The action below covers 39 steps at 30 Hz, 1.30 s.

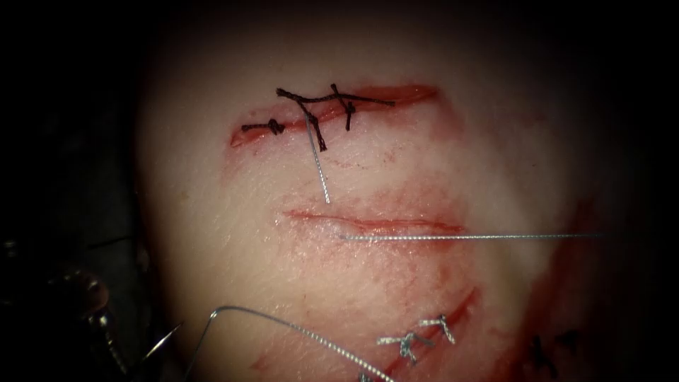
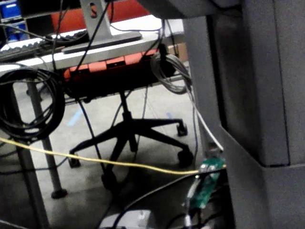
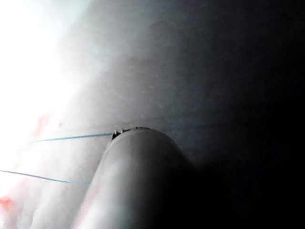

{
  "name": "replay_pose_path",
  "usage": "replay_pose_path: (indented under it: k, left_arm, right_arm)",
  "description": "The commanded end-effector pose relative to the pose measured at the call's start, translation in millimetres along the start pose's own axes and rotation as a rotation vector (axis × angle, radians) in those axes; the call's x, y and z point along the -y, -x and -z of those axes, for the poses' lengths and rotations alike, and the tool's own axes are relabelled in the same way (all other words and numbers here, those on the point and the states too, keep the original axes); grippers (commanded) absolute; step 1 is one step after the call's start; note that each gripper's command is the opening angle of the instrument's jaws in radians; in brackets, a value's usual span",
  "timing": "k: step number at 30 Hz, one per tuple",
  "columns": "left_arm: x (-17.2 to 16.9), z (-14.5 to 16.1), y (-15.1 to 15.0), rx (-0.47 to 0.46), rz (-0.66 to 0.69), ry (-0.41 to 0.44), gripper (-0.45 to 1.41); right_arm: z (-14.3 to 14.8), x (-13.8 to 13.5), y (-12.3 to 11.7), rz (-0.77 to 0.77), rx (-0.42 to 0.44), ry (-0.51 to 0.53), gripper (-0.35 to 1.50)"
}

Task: Wound Closure

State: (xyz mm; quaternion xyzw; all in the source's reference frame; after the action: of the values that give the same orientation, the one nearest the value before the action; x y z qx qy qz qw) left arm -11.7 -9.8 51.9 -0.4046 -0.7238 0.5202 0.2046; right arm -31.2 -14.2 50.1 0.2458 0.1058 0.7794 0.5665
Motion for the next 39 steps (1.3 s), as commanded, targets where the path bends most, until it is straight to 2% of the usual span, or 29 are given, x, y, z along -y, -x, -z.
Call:
replay_pose_path:
  k: [1,20,21,22,23,25,27,30,32,35,38,39]
  left_arm:
    - [0.7,-0.3,0.1,0.0,0.001,0.001,-0.45]
    - [0.8,-0.4,0.0,-0.001,0.0,-0.001,-0.45]
    - [0.8,-0.4,0.0,-0.001,0.0,-0.001,-0.45]
    - [0.9,-0.4,0.0,-0.001,0.0,-0.001,-0.45]
    - [0.9,-0.4,0.0,-0.001,0.0,-0.002,-0.45]
    - [1.0,-0.5,0.0,-0.002,-0.001,-0.002,-0.45]
    - [1.0,-0.6,-0.1,-0.003,0.0,-0.002,-0.45]
    - [1.1,-0.9,-0.6,-0.006,0.001,-0.006,-0.45]
    - [1.3,-1.2,-1.2,-0.007,-0.01,-0.016,-0.45]
    - [1.9,-2.1,-2.5,-0.019,-0.034,-0.087,-0.45]
    - [3.1,-3.2,-3.5,0.026,-0.084,-0.223,-0.45]
    - [3.4,-3.4,-3.5,0.049,-0.098,-0.272,-0.45]
  right_arm:
    - [-0.7,0.5,0.4,-0.011,-0.006,0.0,-0.35]
    - [1.3,-0.6,-0.2,-0.028,-0.042,0.019,-0.35]
    - [1.2,-0.4,-0.2,-0.015,-0.048,0.022,-0.3]
    - [1.1,0.1,-0.3,0.003,-0.054,0.029,0.21]
    - [1.0,0.8,-0.4,0.043,-0.061,0.028,0.88]
    - [1.1,2.2,-0.5,0.135,-0.07,0.012,1.11]
    - [1.5,4.3,-1.0,0.202,-0.085,-0.034,1.25]
    - [2.3,7.7,-1.8,0.276,-0.137,-0.15,1.26]
    - [2.6,10.7,-2.1,0.28,-0.179,-0.187,1.25]
    - [2.4,14.9,-1.8,0.277,-0.214,-0.263,1.23]
    - [1.4,19.5,-0.6,0.304,-0.209,-0.382,1.23]
    - [0.8,21.4,0.2,0.322,-0.188,-0.437,1.28]
